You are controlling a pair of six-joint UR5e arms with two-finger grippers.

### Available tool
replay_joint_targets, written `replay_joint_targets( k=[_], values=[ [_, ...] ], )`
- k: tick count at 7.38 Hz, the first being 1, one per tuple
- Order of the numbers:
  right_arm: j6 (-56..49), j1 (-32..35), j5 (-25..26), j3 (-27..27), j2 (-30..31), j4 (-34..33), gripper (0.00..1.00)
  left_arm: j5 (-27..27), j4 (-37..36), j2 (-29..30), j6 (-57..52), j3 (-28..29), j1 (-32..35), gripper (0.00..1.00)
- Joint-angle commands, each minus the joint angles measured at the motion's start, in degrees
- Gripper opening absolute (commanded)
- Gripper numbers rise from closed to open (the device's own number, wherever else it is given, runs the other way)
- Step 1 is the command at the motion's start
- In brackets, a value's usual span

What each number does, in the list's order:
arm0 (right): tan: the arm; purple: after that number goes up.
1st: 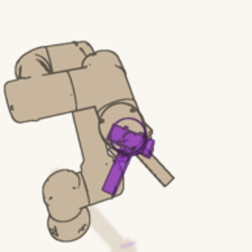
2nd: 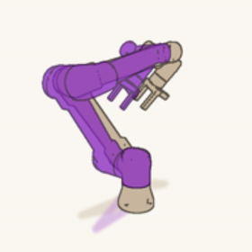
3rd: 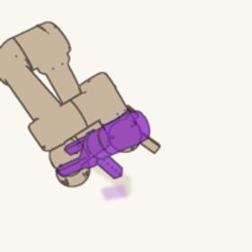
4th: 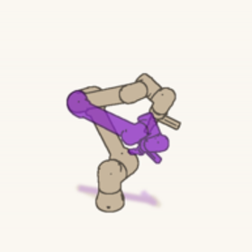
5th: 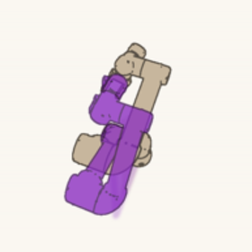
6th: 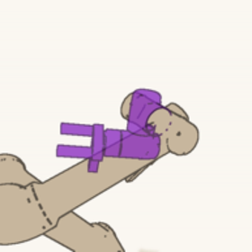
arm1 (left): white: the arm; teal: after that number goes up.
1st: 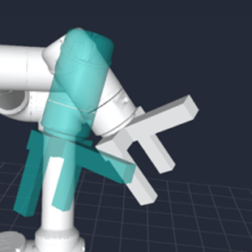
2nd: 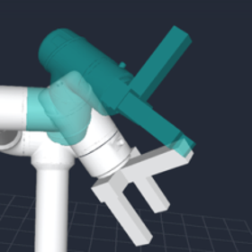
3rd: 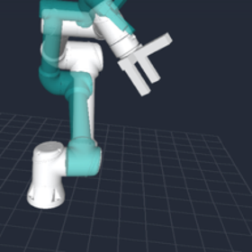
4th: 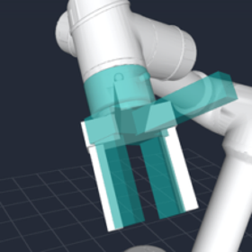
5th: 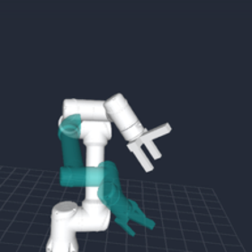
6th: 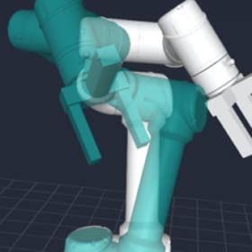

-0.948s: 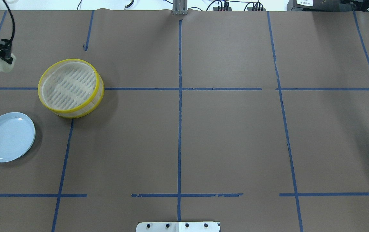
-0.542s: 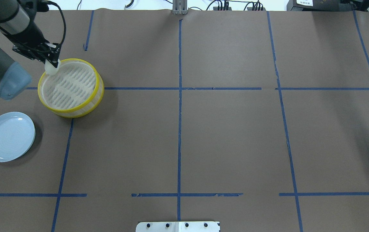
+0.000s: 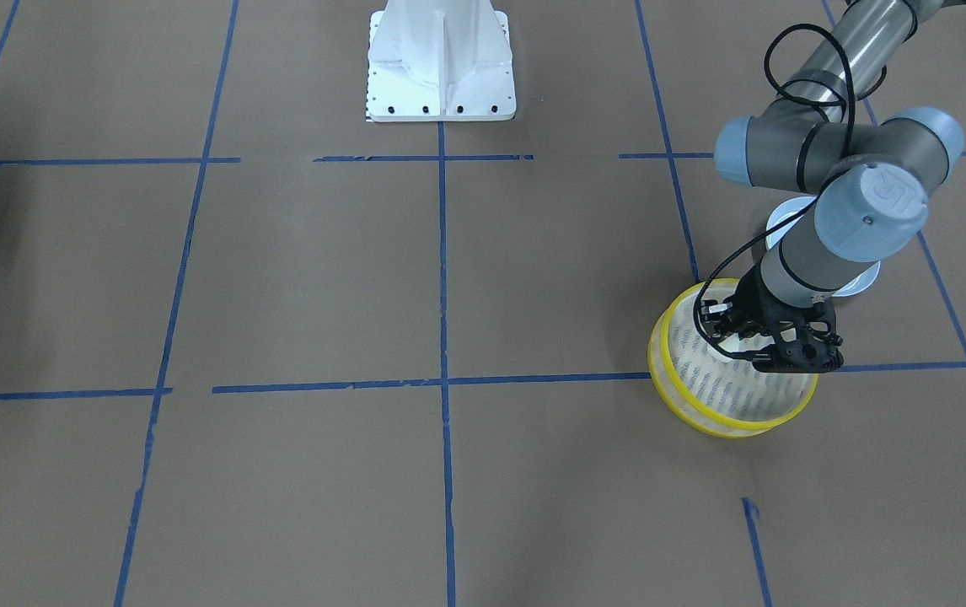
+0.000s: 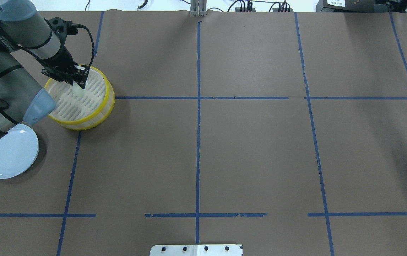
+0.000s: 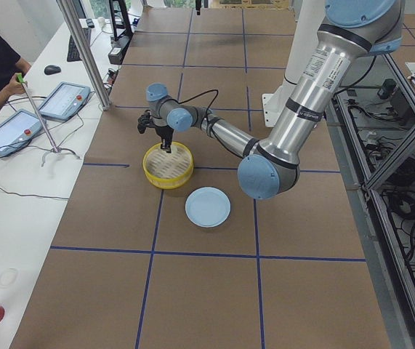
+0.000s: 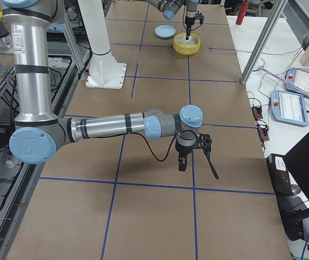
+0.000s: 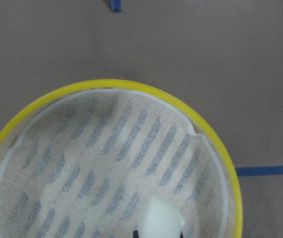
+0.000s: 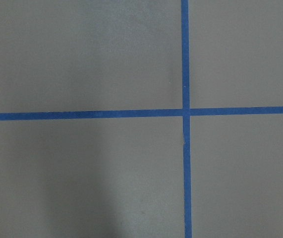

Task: Place bun in steamer
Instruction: 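Lower the bun into the steamer and open the left gripper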

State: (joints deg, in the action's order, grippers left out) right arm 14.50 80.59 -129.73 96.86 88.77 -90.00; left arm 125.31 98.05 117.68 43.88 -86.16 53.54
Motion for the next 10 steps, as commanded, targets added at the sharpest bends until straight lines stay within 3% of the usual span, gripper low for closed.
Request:
replay_joint_targets(
  k=[1,3,5,6,7,10],
  values=[
    [0.0,0.0,0.0,0.0,0.0,0.0,1.0,-1.3,2.4,-0.2,0.2,2.0,-0.6,0.28],
    [0.0,0.0,0.0,0.0,0.0,0.0,1.0,-2.3,3.5,-0.5,0.0,2.9,-0.6,0.29],
    [0.0,0.0,0.0,0.0,0.0,0.0,1.0,-2.4,6.2,-1.0,0.0,4.3,-0.6,0.57],
    [0.0,0.0,0.0,0.0,0.0,0.0,1.0,-2.4,6.2,-1.0,-0.2,4.2,-0.6,0.64],
    [0.0,-0.1,0.0,0.0,0.0,0.0,1.0,-2.4,6.2,-1.0,-0.1,4.1,-0.5,1.0],
    [0.0,0.0,0.0,0.0,0.0,0.0,1.0,-2.4,6.2,-1.0,0.2,3.1,-0.5,1.0]
  ],
)
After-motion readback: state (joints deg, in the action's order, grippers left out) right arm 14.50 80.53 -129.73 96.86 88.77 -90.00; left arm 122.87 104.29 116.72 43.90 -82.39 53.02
